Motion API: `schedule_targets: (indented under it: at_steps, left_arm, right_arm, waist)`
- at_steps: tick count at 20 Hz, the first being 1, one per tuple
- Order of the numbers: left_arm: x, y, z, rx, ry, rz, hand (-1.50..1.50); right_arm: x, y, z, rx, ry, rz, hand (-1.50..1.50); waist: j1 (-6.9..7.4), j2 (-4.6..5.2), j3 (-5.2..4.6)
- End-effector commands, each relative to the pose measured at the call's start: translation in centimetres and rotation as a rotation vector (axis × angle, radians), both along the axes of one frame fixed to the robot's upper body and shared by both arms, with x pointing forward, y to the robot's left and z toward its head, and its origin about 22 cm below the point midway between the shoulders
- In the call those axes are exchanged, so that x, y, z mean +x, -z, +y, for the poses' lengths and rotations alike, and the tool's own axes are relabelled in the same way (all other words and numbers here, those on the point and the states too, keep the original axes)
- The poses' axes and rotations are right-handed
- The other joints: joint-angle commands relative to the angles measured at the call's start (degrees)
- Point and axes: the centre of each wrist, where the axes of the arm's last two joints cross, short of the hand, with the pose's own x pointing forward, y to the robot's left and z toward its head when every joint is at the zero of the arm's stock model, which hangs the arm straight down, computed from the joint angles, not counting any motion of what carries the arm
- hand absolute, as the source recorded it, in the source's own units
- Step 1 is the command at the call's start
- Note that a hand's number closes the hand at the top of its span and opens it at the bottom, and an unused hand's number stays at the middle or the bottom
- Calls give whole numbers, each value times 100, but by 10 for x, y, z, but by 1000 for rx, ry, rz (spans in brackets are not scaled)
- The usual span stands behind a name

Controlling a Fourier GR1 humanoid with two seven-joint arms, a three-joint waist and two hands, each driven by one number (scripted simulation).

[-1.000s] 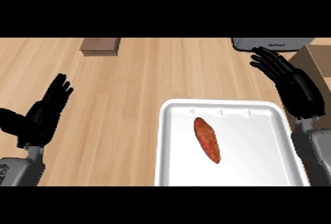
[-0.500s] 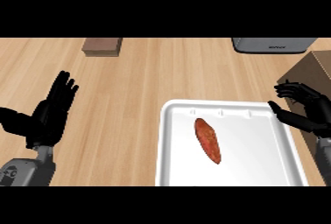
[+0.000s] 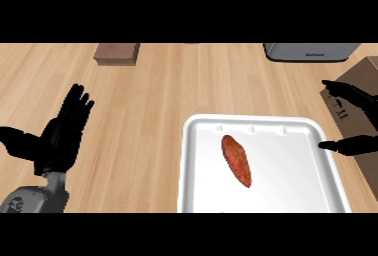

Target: Pick the sweet potato from the tray and place it in the cardboard box

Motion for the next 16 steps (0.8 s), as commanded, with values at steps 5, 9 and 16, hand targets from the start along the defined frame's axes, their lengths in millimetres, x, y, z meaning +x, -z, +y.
schedule_targets:
  at_steps: [5,9,16]
  left_arm:
    - [3,-10,-16,-8,1,-15,0]
    - [-10,6,-3,14,-12,2,0]
    - [-3,8,-2,-7,-9,-3,0]
  right_arm:
    - [18,-60,30,-244,-229,298,-150]
    - [18,-82,65,-164,-268,298,-150]
    - [-2,-86,107,-123,-287,333,-150]
  waist:
    - [4,5,1]
    - [-14,3,4]
    - [-27,8,5]
